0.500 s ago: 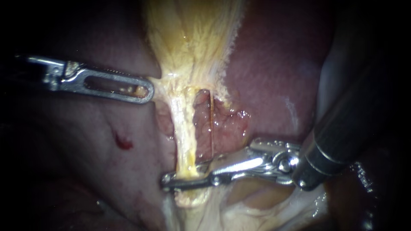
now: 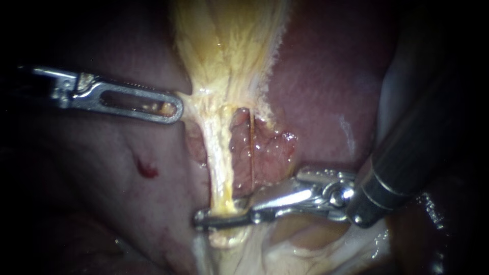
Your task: Going back first clip left tube
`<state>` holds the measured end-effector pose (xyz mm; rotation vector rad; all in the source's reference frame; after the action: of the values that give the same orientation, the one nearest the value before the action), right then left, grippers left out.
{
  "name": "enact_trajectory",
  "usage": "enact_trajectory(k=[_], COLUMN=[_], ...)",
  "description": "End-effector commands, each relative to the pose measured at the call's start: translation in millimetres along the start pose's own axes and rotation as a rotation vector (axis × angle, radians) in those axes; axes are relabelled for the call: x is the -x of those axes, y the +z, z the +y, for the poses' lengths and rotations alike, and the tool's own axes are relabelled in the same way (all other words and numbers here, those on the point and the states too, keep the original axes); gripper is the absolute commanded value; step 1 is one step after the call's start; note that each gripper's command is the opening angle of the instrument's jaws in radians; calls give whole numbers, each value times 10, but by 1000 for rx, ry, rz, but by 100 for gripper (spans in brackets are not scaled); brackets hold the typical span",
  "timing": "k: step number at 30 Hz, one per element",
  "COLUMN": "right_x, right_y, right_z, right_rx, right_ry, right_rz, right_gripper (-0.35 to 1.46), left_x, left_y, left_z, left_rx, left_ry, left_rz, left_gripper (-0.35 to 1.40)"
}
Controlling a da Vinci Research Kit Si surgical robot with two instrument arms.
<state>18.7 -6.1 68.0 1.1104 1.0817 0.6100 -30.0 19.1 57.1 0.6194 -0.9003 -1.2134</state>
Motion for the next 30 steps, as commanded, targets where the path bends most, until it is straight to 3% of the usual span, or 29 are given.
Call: enact_trajectory(k=[1,11,21,30], right_x=[-1,-5,-4,-1], right_y=[2,4,-14,-40], right_z=[1,14,37,27], right_rx=[10,64,195,204], right_ry=[-29,-204,-323,-433], right_rz=[9,41,97,86], right_gripper=[39,47,49,50], left_x=[0,0,0,-1], left_y=[0,0,0,0], left_z=[0,0,0,0], left_rx=[0,0,0,0], left_ry=[0,0,0,0], left_rz=[0,0,0,0], left_gripper=[-35,-35,-35,-35])
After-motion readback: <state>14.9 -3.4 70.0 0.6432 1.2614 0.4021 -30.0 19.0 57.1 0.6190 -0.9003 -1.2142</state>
